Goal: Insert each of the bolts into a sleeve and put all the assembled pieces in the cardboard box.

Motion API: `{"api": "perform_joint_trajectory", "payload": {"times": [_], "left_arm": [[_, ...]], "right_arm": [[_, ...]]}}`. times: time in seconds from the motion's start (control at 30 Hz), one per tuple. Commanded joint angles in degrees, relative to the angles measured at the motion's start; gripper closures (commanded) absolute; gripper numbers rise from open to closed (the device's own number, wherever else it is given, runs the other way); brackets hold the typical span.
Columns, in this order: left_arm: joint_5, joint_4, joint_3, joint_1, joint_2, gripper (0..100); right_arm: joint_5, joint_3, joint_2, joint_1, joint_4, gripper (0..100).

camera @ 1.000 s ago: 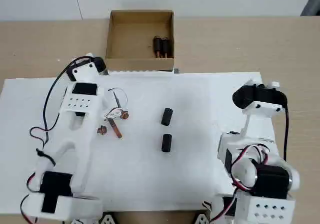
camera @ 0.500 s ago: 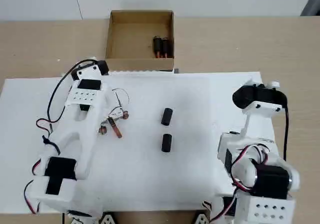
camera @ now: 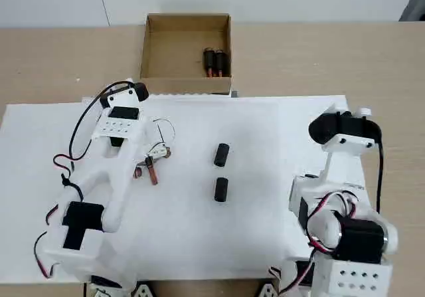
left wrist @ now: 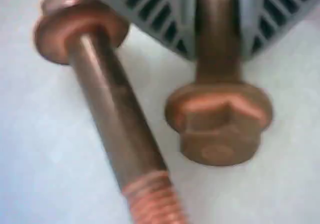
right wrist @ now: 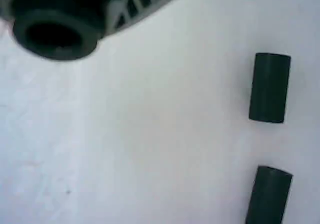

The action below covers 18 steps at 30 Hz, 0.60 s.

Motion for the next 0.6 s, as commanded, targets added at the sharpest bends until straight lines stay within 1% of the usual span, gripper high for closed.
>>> {"api": "perform_joint_trajectory", "payload": {"times": [0.0,0.23,0.43,0.57], "left_arm": [[0.0,-2.02,-2.33,-0.53,-0.09,99],[0.0,-2.02,-2.51,-0.44,-0.53,99],[-0.35,-0.79,-3.74,-0.44,-5.98,99],[-0.44,-0.44,-3.65,-0.44,-5.01,99]], "right_arm": [[0.53,-0.35,-0.66,0.4,-0.57,99.4],[0.62,-0.44,-0.66,0.22,-1.01,99.4],[0.62,-0.44,-0.66,0.13,-0.75,99.4],[0.62,-0.44,-0.66,0.13,-1.01,99.4]]}}
